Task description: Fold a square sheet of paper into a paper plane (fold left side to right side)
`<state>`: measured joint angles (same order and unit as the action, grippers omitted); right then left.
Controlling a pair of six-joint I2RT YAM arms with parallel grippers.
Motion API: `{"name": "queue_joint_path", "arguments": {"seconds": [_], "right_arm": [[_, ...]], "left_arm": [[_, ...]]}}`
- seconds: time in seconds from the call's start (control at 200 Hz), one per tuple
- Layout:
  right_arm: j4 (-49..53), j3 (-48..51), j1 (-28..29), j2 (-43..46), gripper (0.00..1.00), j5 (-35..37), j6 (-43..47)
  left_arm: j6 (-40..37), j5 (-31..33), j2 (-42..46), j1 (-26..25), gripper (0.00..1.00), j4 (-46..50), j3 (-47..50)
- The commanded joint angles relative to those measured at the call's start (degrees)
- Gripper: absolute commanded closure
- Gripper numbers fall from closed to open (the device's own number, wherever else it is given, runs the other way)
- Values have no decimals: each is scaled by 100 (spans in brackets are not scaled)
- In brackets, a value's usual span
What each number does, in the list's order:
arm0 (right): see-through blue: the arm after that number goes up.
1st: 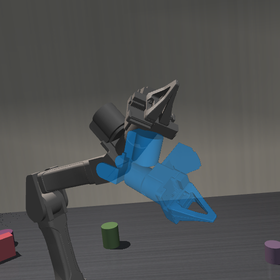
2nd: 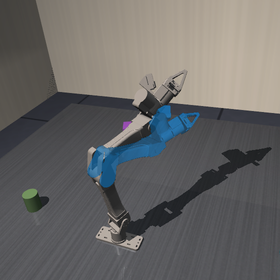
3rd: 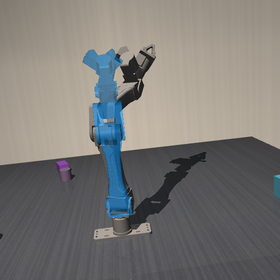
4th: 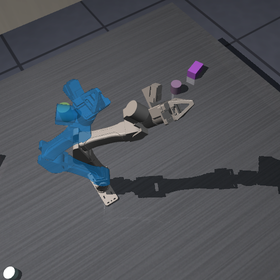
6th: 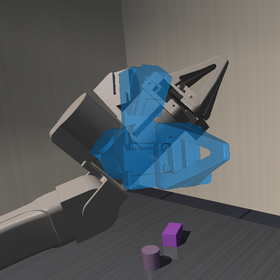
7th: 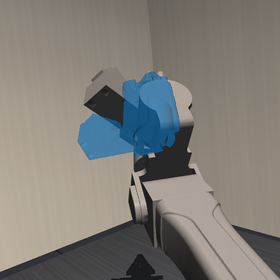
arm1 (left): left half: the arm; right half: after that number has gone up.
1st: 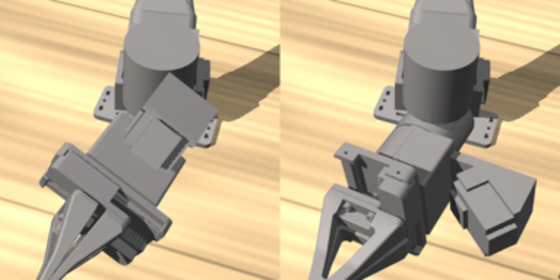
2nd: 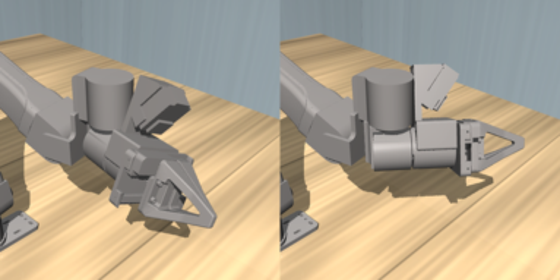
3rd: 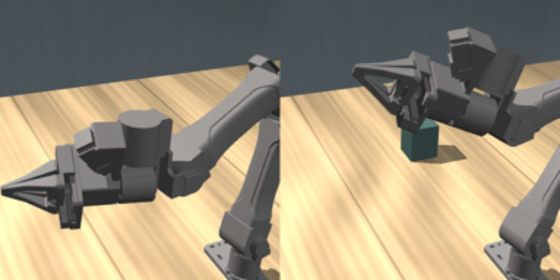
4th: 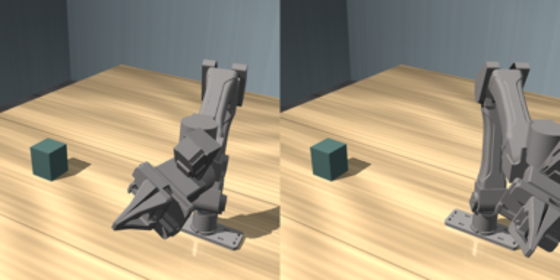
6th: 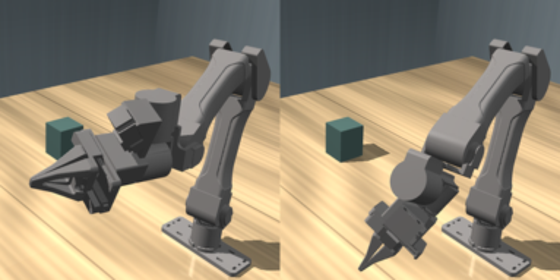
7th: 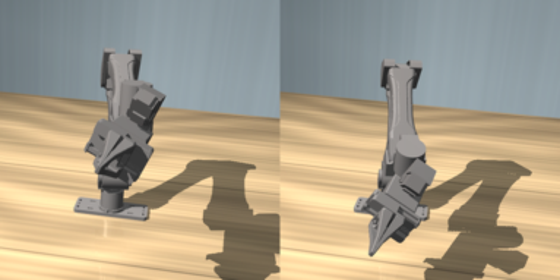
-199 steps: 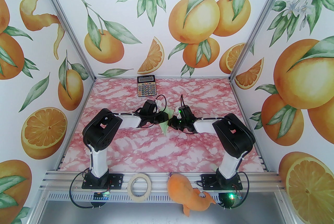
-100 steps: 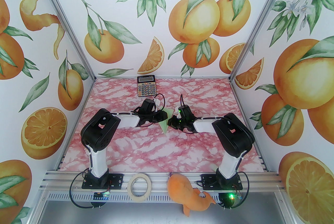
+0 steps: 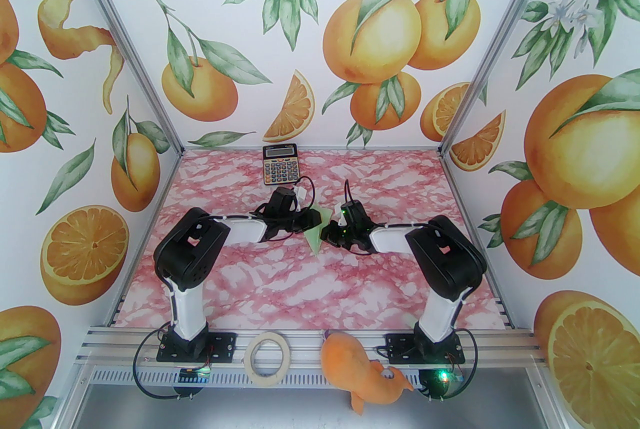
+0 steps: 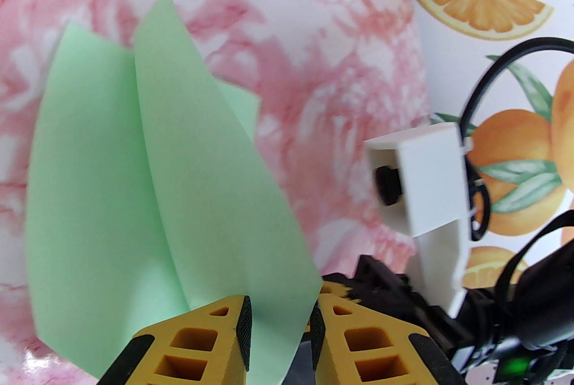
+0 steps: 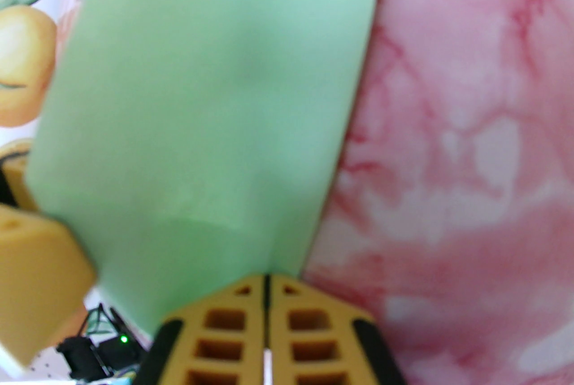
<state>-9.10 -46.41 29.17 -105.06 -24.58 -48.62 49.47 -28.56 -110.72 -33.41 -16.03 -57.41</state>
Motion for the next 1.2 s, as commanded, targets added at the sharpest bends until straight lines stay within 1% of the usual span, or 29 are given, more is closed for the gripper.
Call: {"name": "queue_joint_path", "arguments": {"seconds": [0.0, 0.425, 0.631, 0.776, 0.866, 0.946, 1.006, 1.066, 1.116, 1.196], "right_arm": [[320, -50, 17, -295, 93, 172, 98], [357, -98, 3, -189, 93, 191, 116], [295, -52, -52, 67, 91, 196, 106], [287, 5, -80, 313, 85, 164, 116], [279, 77, -92, 460, 83, 164, 116], [279, 147, -95, 553, 79, 143, 116], [205, 212, -88, 604, 77, 97, 108], [116, 293, -94, 627, 73, 61, 91], [-39, 372, -89, 622, 66, -4, 52], [-359, 519, -88, 601, 61, -96, -53]], "left_arm": [[37, -104, -108, -9, 71, -184, -18], [-118, -48, -310, -26, 71, 136, -23], [-149, 29, -320, -17, 71, 276, -78], [-157, 30, -328, -19, 71, 290, -104], [-148, 38, -327, -12, 71, 302, -121], [-148, 26, -328, -16, 71, 311, -147], [-153, 26, -329, -17, 71, 311, -157], [-127, 34, -328, -17, 71, 320, -166], [-126, 27, -328, -15, 71, 329, -181], [-121, 29, -344, -19, 71, 371, -217]]}}
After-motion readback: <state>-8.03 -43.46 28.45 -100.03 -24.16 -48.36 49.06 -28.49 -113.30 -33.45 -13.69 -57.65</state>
